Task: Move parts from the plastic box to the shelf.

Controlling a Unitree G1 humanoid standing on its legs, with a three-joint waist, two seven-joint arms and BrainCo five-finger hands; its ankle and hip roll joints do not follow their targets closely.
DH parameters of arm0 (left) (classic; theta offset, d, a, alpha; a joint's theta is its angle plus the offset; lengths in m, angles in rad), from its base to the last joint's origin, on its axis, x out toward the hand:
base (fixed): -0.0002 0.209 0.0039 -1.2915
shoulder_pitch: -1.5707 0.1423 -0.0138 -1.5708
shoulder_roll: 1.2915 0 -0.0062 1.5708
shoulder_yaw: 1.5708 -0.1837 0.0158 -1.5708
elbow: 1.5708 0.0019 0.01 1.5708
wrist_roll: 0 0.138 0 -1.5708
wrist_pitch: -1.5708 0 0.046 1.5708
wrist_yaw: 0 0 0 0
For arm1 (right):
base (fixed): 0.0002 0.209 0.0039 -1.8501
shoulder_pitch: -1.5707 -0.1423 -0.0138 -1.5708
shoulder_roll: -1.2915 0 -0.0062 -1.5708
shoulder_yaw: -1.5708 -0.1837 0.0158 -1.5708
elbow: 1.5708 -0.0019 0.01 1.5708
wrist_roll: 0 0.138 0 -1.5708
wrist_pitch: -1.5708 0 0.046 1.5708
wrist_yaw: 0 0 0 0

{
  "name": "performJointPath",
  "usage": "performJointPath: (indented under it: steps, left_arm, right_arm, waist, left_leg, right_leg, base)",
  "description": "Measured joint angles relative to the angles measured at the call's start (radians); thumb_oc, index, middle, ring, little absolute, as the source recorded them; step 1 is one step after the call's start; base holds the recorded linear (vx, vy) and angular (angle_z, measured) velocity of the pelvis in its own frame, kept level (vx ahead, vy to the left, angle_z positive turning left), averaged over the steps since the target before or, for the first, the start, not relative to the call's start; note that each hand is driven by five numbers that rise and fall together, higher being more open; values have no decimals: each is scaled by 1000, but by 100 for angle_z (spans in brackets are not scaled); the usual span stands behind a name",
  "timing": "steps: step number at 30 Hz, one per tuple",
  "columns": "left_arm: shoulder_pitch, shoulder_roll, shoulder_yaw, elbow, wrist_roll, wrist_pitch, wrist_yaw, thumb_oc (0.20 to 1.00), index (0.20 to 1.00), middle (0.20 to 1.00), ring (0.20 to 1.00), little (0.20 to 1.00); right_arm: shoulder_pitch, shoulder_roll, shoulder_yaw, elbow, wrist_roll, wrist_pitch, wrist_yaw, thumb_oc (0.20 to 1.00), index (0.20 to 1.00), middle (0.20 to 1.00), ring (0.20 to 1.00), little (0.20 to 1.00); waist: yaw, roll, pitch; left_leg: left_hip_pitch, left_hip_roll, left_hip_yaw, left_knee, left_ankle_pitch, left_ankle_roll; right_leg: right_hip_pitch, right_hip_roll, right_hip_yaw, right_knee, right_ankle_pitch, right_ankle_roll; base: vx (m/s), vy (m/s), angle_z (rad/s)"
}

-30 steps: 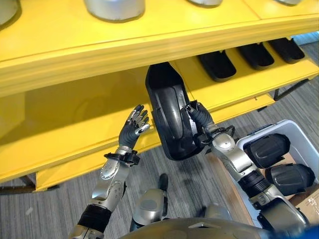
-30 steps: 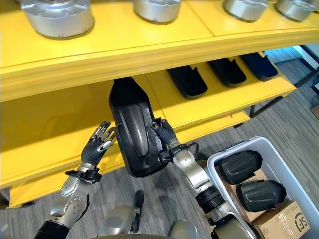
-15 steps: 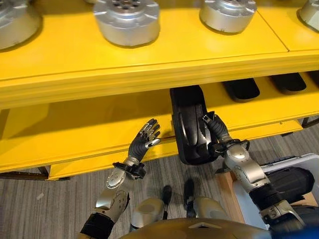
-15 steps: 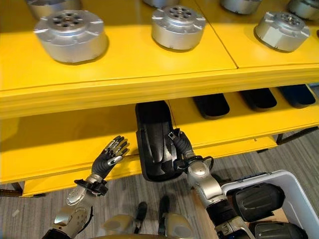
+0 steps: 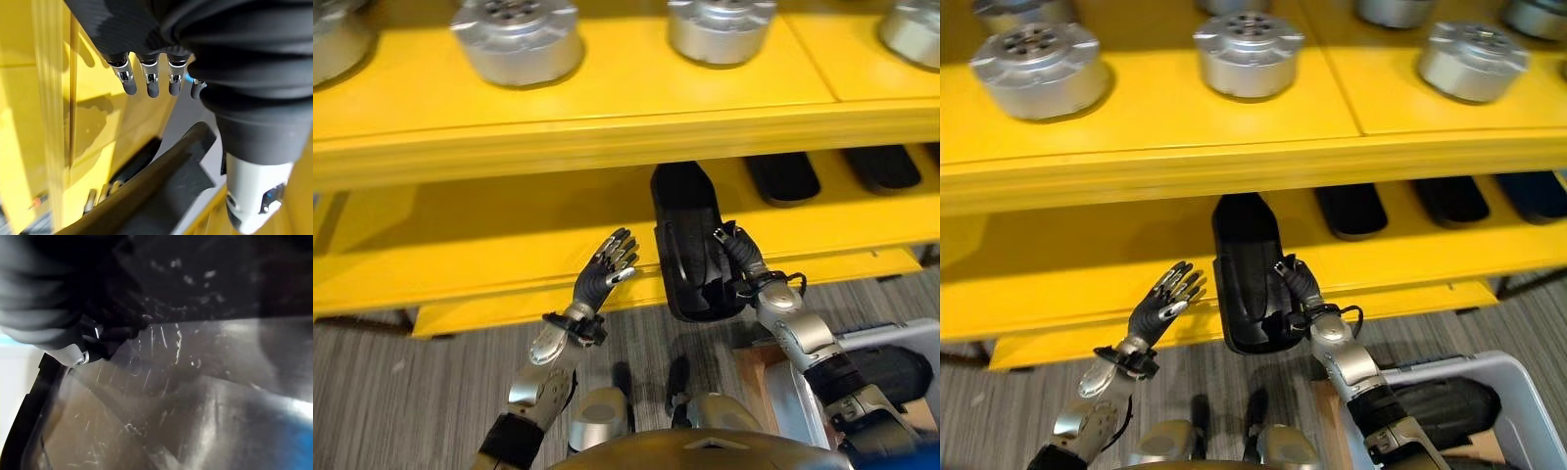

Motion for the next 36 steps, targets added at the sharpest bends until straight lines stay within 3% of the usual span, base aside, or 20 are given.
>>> performJointPath:
  steps: [1, 2, 3, 4, 5, 6, 7, 8, 9, 10, 12, 15, 19, 25, 31, 33, 36]
  left_arm:
    - [-6, -2, -11, -10, -2, -14, 2, 1000, 1000, 1000, 1000, 1000]
    - [7, -7, -10, -22, -7, -24, 11, 1000, 1000, 1000, 1000, 1000]
    - [10, -7, -9, -21, -7, -28, 30, 1000, 1000, 1000, 1000, 1000]
    - [6, -5, -7, -19, -6, -29, 35, 1000, 1000, 1000, 1000, 1000]
    - [-15, -1, -6, -3, -4, -30, 42, 1000, 1000, 1000, 1000, 1000]
    - [-11, 2, 9, -19, -4, -29, 45, 1000, 1000, 1000, 1000, 1000]
    - [-10, 3, 12, -23, -4, -29, 43, 1000, 1000, 1000, 1000, 1000]
    - [-10, 0, 11, -21, -2, -27, 42, 1000, 1000, 1000, 1000, 1000]
    - [-10, -4, 6, -19, -1, -23, 42, 1000, 1000, 1000, 1000, 1000]
    - [-15, -5, -1, -13, -1, -16, 40, 1000, 1000, 1000, 1000, 1000]
    - [-8, 5, -2, -4, -9, -14, 16, 1000, 1000, 1000, 1000, 1000]
    - [4, 42, 1, -30, -21, -15, -24, 1000, 1000, 1000, 1000, 1000]
    - [24, 88, 10, -31, -21, -15, -19, 1000, 1000, 1000, 1000, 1000]
    - [30, 73, 8, -34, -21, -9, 7, 1000, 1000, 1000, 1000, 1000]
    - [-15, 52, 2, -33, -22, 20, -5, 1000, 1000, 1000, 1000, 1000]
    - [-69, 59, -15, -28, -27, 40, -10, 1000, 1000, 1000, 1000, 1000]
    - [-94, 62, -21, -28, -40, 52, -16, 1000, 1000, 1000, 1000, 1000]
  right_arm:
    - [1, 0, -16, 10, 0, 0, -10, 200, 200, 200, 200, 200]
    - [-24, 4, -16, 34, 0, 1, -7, 200, 200, 200, 200, 200]
    - [-68, 18, -16, 67, 0, 1, 1, 200, 200, 200, 200, 200]
    - [-76, 28, -22, 64, 1, 0, 1, 200, 200, 200, 200, 200]
    - [-76, 34, -44, 68, 2, 5, 18, 200, 200, 200, 200, 200]
    - [-69, 33, -51, 54, 2, 16, 17, 200, 200, 200, 200, 200]
    - [-55, 19, -61, 37, 4, 20, 19, 200, 200, 200, 200, 200]
    - [-52, 5, -74, 36, 6, 21, 25, 200, 200, 200, 200, 200]
    - [-51, -13, -77, 36, 15, 23, 22, 200, 200, 200, 200, 200]
    - [-50, -38, -84, 41, 21, 25, 20, 200, 200, 200, 200, 200]
    - [-19, -39, -84, 27, 31, 41, 16, 200, 200, 200, 200, 200]
    - [-2, -5, -84, 22, 37, 42, 19, 200, 200, 200, 200, 200]
    - [-6, 44, -87, 15, 59, 42, 16, 200, 200, 200, 200, 200]
    - [-27, 34, -124, 15, 58, 45, 3, 200, 200, 200, 200, 200]
    - [-150, -14, -127, 81, 60, 74, -8, 200, 200, 200, 200, 200]
    - [-275, -20, -127, 170, 61, 101, -7, 200, 200, 200, 200, 200]
    - [-334, -56, -138, 199, 70, 101, -12, 200, 200, 200, 200, 200]
  waist:
    - [-12, -1, 1]
    - [15, 8, 1]
    - [33, 22, 8]
    - [27, 27, 10]
    - [21, 10, 22]
    - [18, 1, 29]
    - [7, 11, 26]
    - [-7, 29, 25]
    - [-28, 53, 21]
    - [-37, 71, 18]
    - [-35, 45, 8]
    - [-10, 28, 0]
    - [12, 7, -14]
    - [12, -11, -25]
    - [19, -12, -22]
    - [21, -7, -1]
    - [35, -4, 27]
  left_leg:
    - [-18, 32, -21, 56, 15, -10]
    - [7, 40, -96, 36, 81, -9]
    - [39, 28, -176, 9, 73, -44]
    - [58, 14, -177, -4, 53, -51]
    - [30, 4, -221, 64, 18, -75]
    - [19, 42, -210, 87, -12, -52]
    - [21, 94, -185, 74, -4, -64]
    - [24, 130, -162, 53, 1, -60]
    - [26, 137, -153, 7, 3, -56]
    - [35, 122, -148, -27, 60, -95]
    - [61, 39, -133, -67, 80, -78]
    - [70, -16, -135, -96, 95, -55]
    - [101, -24, -137, -117, 93, -49]
    - [92, 9, -138, -125, 114, -73]
    - [14, 43, -143, -43, 110, -75]
    - [-25, 69, -140, 56, 66, -75]
    - [-40, 80, -145, 106, 48, -72]
  right_leg:
    - [-14, -25, -25, 41, -32, 18]
    - [-47, -39, 6, 93, -53, 34]
    - [-76, -50, 44, 155, -69, 47]
    - [-91, -81, 51, 182, -70, 59]
    - [-74, -115, 54, 175, -73, 53]
    - [-71, -137, 56, 179, -71, 55]
    - [-70, -149, 49, 186, -70, 74]
    - [-69, -161, 46, 197, -70, 101]
    - [-69, -177, 41, 210, -69, 137]
    - [-68, -196, 42, 218, -65, 164]
    - [-49, -260, 55, 182, -35, 181]
    - [-19, -276, 48, 121, 31, 173]
    - [20, -270, 44, 89, 51, 199]
    - [29, -230, 36, 49, 37, 226]
    - [-43, -217, 43, 116, 30, 217]
    - [-70, -221, 48, 174, 11, 208]
    - [-76, -225, 50, 203, 1, 204]
  base:
    - [-5, 73, 81]
    - [-12, 253, -5]
    - [-6, 286, -75]
    - [-12, 373, -38]
    - [-4, 330, 2]
    - [47, 350, 19]
    - [66, 347, 15]
    - [77, 266, 29]
    - [27, 181, 32]
    - [-17, 171, 20]
    - [-4, 158, 15]
    - [31, 118, 15]
    - [-40, 56, 3]
    - [-115, -3, -5]
    - [-116, -35, -1]
    - [-69, -22, -13]
    - [-162, -14, -2]
